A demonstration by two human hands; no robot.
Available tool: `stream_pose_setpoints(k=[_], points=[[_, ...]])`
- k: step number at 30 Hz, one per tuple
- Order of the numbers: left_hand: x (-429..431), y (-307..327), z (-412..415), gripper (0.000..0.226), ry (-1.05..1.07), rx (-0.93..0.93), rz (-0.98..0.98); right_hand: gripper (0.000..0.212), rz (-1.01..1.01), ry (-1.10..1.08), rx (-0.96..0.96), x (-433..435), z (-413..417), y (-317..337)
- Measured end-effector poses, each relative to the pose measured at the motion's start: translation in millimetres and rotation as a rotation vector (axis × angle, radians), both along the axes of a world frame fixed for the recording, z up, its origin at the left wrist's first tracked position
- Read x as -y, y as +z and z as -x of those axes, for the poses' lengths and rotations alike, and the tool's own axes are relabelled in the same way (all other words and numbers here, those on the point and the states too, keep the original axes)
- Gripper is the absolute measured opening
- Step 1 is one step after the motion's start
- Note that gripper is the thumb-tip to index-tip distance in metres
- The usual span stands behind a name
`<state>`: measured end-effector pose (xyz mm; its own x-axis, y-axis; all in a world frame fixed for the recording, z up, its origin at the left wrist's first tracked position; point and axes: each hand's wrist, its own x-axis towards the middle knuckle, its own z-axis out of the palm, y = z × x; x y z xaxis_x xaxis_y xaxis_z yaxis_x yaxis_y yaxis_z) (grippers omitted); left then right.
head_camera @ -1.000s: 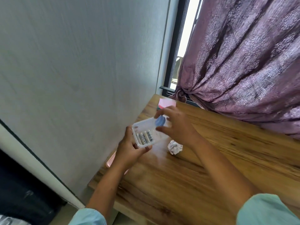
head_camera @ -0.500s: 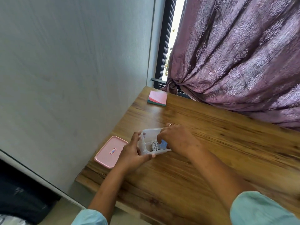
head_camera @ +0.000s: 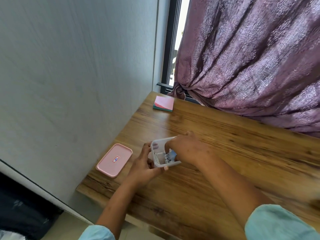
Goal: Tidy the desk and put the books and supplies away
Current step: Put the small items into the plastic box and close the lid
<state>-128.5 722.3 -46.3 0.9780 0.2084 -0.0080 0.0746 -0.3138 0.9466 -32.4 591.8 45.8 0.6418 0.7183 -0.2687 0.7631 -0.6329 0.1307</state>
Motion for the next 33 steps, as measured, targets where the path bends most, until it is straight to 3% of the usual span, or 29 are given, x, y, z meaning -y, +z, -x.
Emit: stream_pose_setpoints(k=[6,10,15,18,24,33], points=[[7,-11,-5,0.074,-0.031,0.011,0.071,0.024,-0.128,-0.058,-0.043,-1,8,-2],[10,-17,-4,0.073,-0.033,0.012,0.094,0.037,-0.215,-0.158,-0.184,1,3,-12],[10,-24,-3,0.08,0.019,0.026,0.165,0.042,-0.315,-0.201,-0.16,13,-5,3],[11,-23,-4,0.081,-0.003,0.034,0.147,0.038,-0.273,-0.214,-0.118,19,-5,6],[12,-25,-3,0.073,0.019,0.079,0.117,0.028,0.016,-0.097,0.045,6,13,6],[12,-26,-3,0.072,0.03,0.129,0.062,0.02,0.023,-0.056,0.106,-10,0,-24]])
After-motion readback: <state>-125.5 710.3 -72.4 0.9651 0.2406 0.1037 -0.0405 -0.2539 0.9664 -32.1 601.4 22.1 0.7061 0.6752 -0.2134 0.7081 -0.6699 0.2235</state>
